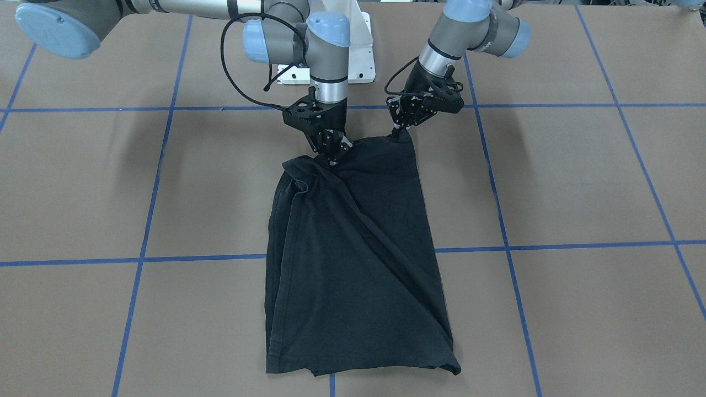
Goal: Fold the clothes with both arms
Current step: 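Grasp the near corners with the left and right grippers, then lift the near edge with both grippers and fold it away from the robot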
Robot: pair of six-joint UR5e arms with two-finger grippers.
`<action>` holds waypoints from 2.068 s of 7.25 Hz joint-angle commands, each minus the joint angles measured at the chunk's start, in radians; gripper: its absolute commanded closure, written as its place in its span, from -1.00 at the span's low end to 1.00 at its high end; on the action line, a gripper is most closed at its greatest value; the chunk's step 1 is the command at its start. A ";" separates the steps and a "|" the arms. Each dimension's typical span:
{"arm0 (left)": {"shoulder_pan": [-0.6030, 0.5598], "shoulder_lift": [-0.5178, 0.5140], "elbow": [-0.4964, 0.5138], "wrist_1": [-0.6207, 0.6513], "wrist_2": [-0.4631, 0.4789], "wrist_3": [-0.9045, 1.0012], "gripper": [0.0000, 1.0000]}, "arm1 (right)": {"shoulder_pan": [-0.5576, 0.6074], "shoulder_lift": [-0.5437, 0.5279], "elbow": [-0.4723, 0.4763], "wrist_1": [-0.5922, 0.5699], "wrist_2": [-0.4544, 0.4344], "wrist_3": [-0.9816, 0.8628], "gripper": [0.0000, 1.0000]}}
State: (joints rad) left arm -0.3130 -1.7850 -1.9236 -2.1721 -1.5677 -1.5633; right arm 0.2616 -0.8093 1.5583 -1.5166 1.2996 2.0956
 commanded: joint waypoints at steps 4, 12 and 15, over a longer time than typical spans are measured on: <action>-0.009 -0.017 -0.110 0.093 -0.033 0.002 1.00 | 0.038 -0.103 0.185 -0.019 0.012 -0.052 1.00; -0.162 -0.198 -0.281 0.379 -0.143 0.104 1.00 | 0.019 -0.124 0.579 -0.387 -0.003 -0.116 1.00; -0.277 -0.311 -0.084 0.380 -0.143 0.169 1.00 | 0.137 -0.053 0.359 -0.205 0.000 -0.213 1.00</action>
State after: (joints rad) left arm -0.5437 -2.0409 -2.0981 -1.7930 -1.7099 -1.4275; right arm 0.3486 -0.8875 2.0212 -1.8151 1.2988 1.9298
